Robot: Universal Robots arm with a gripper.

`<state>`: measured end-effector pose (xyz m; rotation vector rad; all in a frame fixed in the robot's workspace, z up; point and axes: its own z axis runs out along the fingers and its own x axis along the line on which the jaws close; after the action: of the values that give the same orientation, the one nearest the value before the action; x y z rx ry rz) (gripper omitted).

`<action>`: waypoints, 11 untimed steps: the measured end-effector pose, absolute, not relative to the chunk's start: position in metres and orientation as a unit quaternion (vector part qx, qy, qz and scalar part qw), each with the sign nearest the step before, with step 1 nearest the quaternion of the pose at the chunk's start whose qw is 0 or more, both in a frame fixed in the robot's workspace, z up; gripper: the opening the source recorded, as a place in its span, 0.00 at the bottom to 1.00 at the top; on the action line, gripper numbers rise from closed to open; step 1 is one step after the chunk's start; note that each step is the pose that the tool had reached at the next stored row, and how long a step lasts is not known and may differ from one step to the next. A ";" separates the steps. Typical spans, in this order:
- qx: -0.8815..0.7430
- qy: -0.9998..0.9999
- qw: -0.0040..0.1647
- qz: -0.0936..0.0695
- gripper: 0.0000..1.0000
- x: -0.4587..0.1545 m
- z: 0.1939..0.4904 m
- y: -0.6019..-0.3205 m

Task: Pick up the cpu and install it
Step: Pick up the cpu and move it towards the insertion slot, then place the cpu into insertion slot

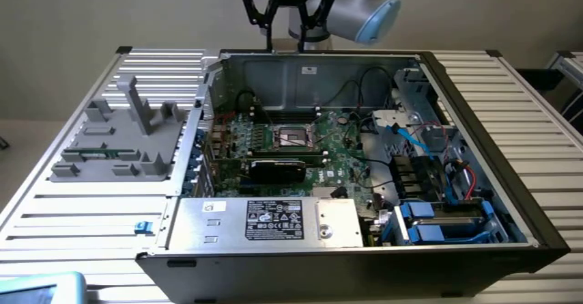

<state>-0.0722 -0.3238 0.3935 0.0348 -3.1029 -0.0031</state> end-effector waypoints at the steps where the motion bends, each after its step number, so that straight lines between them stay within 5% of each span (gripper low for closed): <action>1: 0.011 -1.000 0.019 -0.001 0.56 -0.071 0.393 -0.323; 11: 0.010 -1.000 0.019 -0.001 0.56 -0.067 0.392 -0.321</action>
<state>-0.0668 -0.3210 0.3925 0.0299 -3.1029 -0.0035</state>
